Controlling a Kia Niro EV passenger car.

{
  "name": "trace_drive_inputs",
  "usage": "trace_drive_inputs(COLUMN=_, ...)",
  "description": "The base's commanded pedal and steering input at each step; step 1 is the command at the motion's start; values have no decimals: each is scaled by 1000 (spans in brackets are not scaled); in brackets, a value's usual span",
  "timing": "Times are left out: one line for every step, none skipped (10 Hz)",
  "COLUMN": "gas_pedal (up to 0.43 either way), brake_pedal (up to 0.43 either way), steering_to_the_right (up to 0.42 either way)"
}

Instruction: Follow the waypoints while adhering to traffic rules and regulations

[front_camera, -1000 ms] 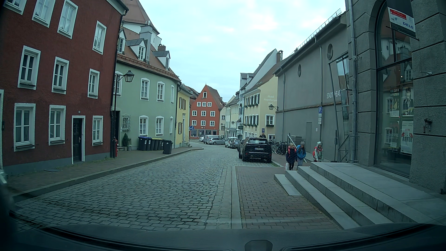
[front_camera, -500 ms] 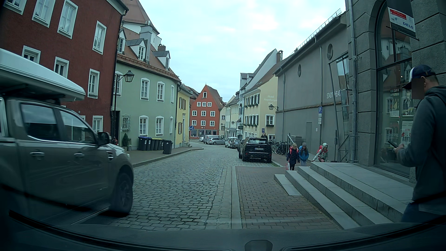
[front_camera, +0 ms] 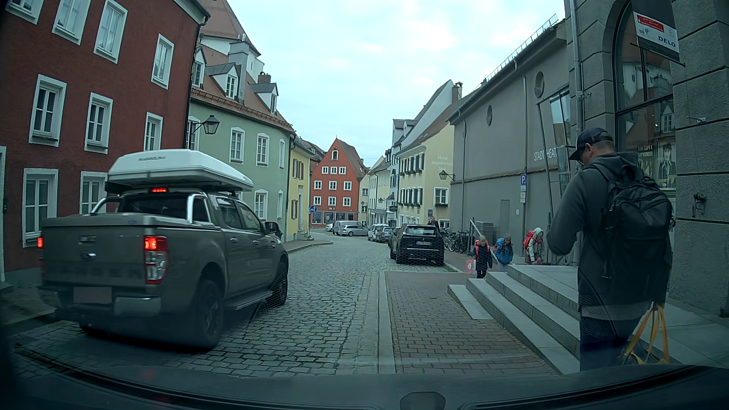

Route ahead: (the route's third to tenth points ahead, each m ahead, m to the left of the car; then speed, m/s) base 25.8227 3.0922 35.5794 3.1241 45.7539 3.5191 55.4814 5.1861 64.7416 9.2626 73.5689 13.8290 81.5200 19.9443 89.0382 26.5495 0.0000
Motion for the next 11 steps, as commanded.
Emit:
trace_drive_inputs(gas_pedal=0, brake_pedal=293, steering_to_the_right=-217)
trace_drive_inputs(gas_pedal=0, brake_pedal=293, steering_to_the_right=-217)
trace_drive_inputs(gas_pedal=0, brake_pedal=293, steering_to_the_right=-217)
trace_drive_inputs(gas_pedal=0, brake_pedal=293, steering_to_the_right=-217)
trace_drive_inputs(gas_pedal=0, brake_pedal=293, steering_to_the_right=-217)
trace_drive_inputs(gas_pedal=0, brake_pedal=293, steering_to_the_right=-217)
trace_drive_inputs(gas_pedal=0, brake_pedal=293, steering_to_the_right=-217)
trace_drive_inputs(gas_pedal=0, brake_pedal=293, steering_to_the_right=-217)
trace_drive_inputs(gas_pedal=0, brake_pedal=293, steering_to_the_right=-217)
trace_drive_inputs(gas_pedal=0, brake_pedal=299, steering_to_the_right=-217)
trace_drive_inputs(gas_pedal=0, brake_pedal=299, steering_to_the_right=-217)
